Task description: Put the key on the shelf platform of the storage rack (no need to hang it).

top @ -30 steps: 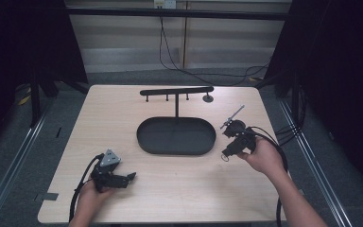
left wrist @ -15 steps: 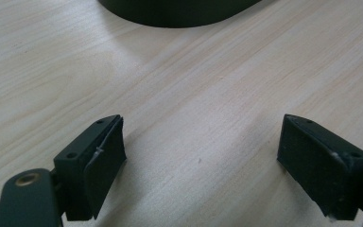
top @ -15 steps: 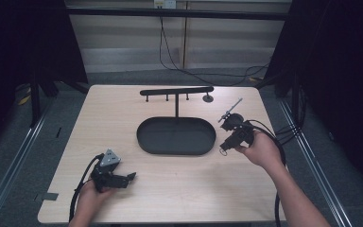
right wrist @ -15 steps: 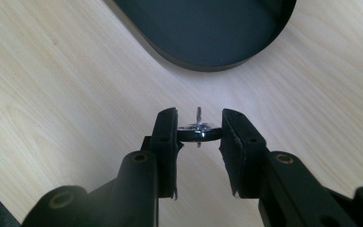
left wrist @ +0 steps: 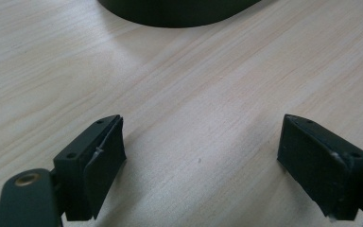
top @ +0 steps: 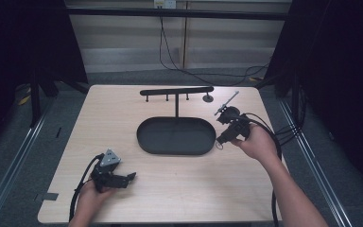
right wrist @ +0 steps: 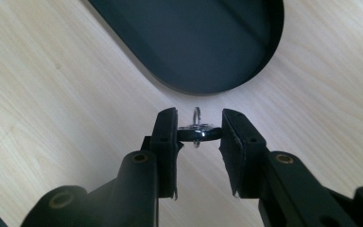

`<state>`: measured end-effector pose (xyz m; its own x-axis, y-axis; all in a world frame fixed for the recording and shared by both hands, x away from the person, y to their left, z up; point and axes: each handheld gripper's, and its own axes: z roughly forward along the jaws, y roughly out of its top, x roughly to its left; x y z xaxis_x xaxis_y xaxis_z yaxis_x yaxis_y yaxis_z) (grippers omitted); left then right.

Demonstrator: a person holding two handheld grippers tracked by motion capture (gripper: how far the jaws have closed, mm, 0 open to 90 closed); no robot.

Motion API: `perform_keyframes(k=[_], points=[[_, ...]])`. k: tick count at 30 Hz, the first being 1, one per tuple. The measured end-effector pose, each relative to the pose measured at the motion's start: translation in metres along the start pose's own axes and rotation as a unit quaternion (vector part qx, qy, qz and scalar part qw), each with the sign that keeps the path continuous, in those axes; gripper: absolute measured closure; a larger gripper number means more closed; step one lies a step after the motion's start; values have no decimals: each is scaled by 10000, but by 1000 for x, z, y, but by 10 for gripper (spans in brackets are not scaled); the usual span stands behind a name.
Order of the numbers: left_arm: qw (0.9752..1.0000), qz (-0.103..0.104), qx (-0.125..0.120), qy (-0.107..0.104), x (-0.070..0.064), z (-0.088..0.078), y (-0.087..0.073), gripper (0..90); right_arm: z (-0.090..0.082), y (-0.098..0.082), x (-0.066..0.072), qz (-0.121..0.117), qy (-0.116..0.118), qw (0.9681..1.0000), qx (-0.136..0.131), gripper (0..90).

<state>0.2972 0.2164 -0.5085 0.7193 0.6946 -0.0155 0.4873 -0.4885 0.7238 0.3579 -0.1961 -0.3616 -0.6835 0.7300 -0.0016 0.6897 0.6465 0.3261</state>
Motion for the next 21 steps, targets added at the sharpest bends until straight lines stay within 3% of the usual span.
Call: perform_keyframes(k=[21], points=[[10000,-2,-8,-6,0,0,0,151,2,17,-3,42,-96,9999,37,676]])
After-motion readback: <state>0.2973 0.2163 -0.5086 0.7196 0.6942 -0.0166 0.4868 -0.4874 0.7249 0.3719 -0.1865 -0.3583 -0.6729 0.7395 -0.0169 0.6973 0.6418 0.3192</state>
